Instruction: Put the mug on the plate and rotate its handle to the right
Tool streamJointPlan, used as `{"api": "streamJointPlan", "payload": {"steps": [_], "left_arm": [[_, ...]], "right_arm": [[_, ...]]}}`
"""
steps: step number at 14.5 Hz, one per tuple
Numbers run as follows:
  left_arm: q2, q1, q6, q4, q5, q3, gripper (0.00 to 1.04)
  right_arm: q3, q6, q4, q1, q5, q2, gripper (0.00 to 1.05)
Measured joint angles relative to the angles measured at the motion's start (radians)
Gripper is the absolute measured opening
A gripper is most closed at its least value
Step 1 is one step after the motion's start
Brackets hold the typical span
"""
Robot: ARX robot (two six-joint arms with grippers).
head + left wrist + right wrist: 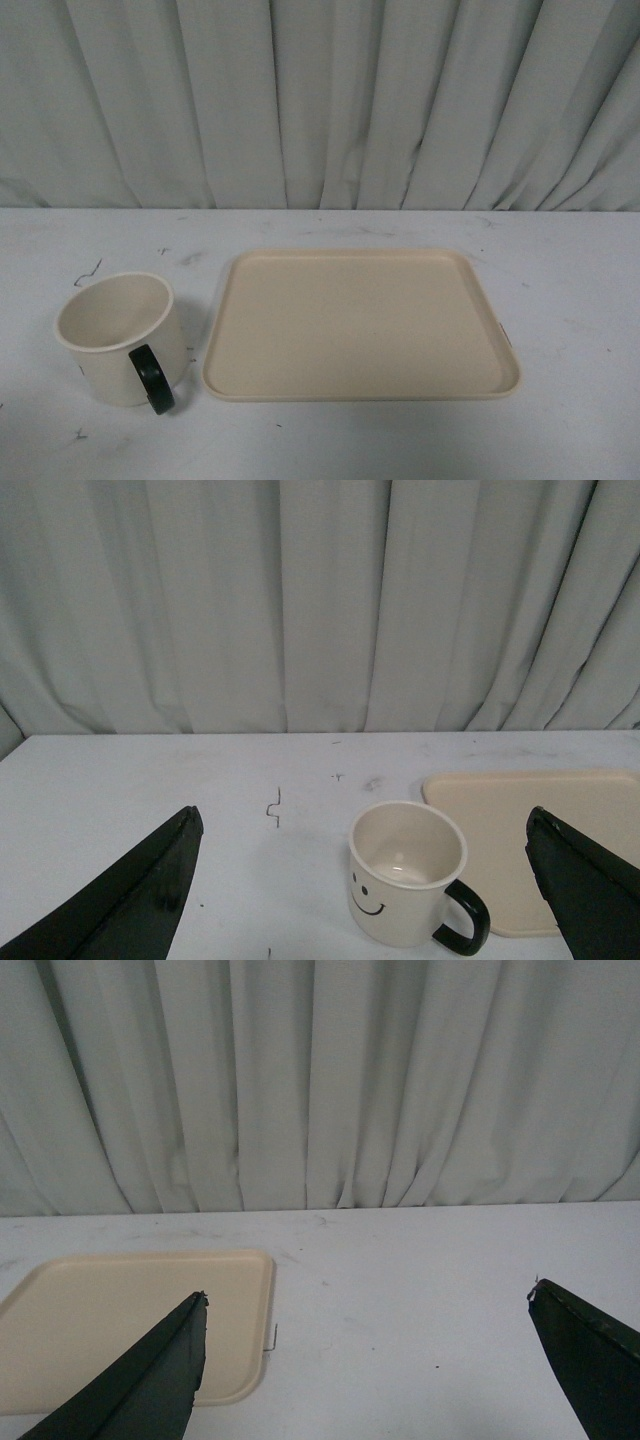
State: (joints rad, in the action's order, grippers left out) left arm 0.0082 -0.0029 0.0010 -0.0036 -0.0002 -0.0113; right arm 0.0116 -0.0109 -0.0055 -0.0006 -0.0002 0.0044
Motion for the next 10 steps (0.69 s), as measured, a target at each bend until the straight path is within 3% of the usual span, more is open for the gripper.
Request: {"api": "streamJointPlan", "payload": {"steps": [10], "left_arm": [[0.000,0.000,0.000,0.000,0.000,0.000,0.98]], "right_arm": [[0.000,0.000,0.000,0.000,0.000,0.000,0.98]]}}
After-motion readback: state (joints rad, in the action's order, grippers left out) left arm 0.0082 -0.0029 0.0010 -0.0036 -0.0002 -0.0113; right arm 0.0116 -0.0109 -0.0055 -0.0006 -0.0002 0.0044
